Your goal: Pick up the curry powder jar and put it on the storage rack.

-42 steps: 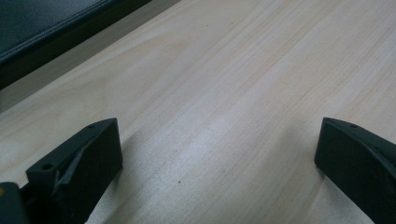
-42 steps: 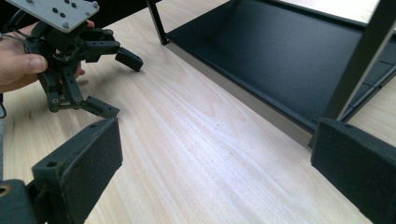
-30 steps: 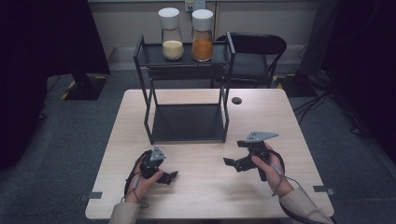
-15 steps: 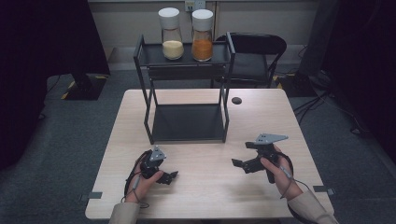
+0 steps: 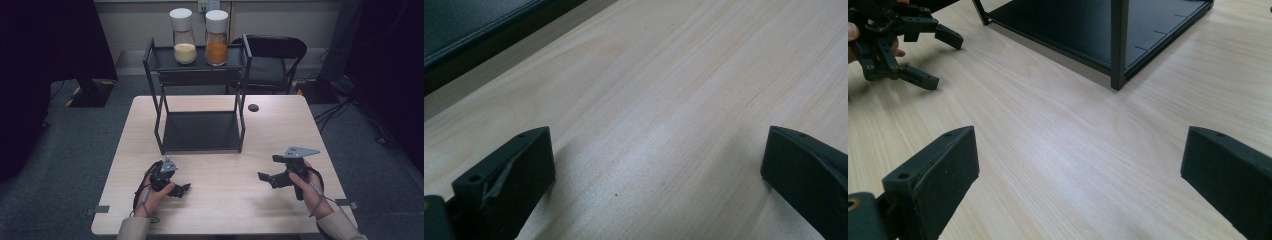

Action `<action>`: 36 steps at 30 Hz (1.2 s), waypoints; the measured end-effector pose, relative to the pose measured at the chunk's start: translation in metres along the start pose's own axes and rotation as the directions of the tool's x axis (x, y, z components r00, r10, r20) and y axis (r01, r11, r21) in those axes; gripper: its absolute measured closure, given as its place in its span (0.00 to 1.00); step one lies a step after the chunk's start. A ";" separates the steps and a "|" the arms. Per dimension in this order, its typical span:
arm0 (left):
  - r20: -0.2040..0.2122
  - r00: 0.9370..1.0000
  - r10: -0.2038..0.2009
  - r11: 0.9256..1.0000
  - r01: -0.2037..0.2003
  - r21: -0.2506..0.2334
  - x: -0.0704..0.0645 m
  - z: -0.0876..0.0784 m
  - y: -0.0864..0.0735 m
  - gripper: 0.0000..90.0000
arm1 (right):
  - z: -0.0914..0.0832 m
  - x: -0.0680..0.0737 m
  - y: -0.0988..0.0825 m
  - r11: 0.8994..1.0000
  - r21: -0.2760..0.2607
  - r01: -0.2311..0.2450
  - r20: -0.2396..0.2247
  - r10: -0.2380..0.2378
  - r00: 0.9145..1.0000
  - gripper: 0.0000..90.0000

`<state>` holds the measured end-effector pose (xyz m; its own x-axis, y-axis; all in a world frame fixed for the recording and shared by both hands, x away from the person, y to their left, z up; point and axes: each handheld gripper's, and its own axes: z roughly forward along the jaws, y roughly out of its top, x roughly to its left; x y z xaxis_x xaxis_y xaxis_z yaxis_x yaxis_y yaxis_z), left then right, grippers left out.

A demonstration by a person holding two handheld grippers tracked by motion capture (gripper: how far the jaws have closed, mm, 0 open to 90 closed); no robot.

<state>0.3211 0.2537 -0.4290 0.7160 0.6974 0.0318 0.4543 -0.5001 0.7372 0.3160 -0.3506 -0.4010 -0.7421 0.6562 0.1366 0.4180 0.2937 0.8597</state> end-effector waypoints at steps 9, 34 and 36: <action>0.000 1.000 0.000 1.000 0.000 0.000 0.000 0.000 0.000 0.00 | -0.009 -0.004 -0.012 1.000 0.000 -0.015 0.012 0.015 1.000 0.01; 0.000 1.000 0.000 1.000 0.000 0.000 0.000 0.000 0.000 0.00 | -0.039 -0.020 -0.044 0.998 0.006 -0.059 0.075 0.059 0.995 0.01; 0.000 1.000 0.000 1.000 0.000 0.000 0.000 0.000 0.000 0.00 | -0.041 -0.021 -0.046 0.998 0.008 -0.062 0.080 0.061 0.995 0.01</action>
<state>0.3211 0.2537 -0.4290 0.7160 0.6974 0.0319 0.4542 -0.5000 0.7373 0.2908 -0.4062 -0.4232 -0.6712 0.7261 0.1492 0.4674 0.2583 0.8454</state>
